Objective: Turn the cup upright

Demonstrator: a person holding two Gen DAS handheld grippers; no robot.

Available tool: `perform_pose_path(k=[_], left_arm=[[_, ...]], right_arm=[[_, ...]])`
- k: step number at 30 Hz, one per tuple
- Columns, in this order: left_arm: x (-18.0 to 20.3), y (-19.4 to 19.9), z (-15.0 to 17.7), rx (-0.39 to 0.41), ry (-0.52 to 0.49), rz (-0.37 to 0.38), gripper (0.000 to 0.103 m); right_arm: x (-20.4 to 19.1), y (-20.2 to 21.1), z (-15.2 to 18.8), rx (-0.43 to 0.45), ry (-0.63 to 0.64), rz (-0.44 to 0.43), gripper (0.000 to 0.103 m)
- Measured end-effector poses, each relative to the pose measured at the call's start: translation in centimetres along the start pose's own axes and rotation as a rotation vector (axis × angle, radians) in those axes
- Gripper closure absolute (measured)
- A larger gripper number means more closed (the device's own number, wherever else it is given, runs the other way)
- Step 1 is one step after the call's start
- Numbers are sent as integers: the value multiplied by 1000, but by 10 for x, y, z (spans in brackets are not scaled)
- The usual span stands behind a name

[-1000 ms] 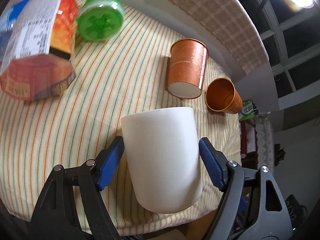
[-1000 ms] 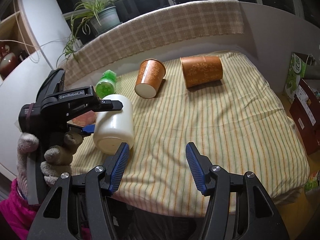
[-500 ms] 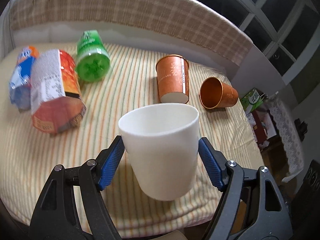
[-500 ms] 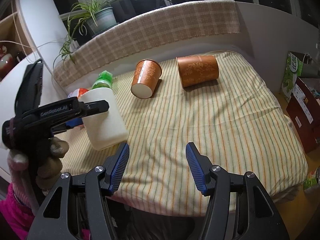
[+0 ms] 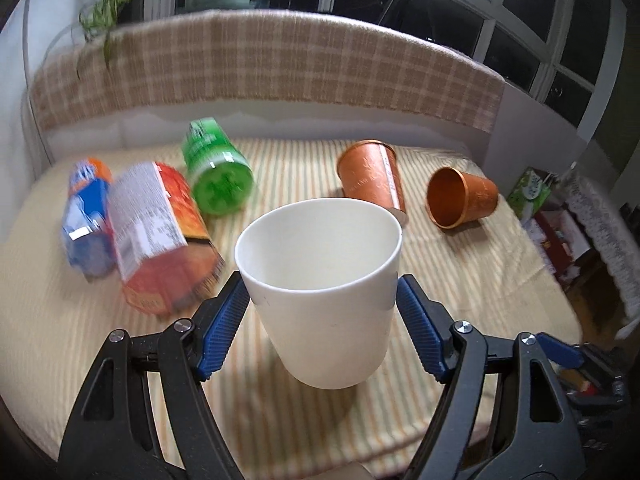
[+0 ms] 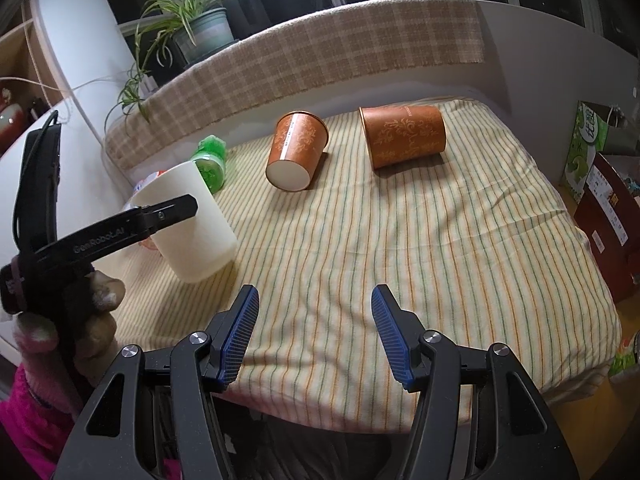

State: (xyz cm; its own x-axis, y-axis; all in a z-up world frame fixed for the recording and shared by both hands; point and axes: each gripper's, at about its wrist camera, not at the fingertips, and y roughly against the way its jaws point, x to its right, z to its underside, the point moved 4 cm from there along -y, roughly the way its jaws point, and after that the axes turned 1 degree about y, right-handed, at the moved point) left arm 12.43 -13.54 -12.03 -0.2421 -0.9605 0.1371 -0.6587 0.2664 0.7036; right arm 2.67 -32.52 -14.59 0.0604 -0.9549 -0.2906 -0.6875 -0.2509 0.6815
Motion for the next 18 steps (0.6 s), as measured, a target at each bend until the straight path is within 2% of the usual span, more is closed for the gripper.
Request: perform_pose_path(k=[7, 18], left_arm=[[5, -3, 4, 43, -78, -37, 26], [19, -4, 14, 44, -140, 13, 26]], right_arm=[[-4, -1, 1, -2, 7, 9, 45], [-7, 4, 1, 8, 15, 19, 45]])
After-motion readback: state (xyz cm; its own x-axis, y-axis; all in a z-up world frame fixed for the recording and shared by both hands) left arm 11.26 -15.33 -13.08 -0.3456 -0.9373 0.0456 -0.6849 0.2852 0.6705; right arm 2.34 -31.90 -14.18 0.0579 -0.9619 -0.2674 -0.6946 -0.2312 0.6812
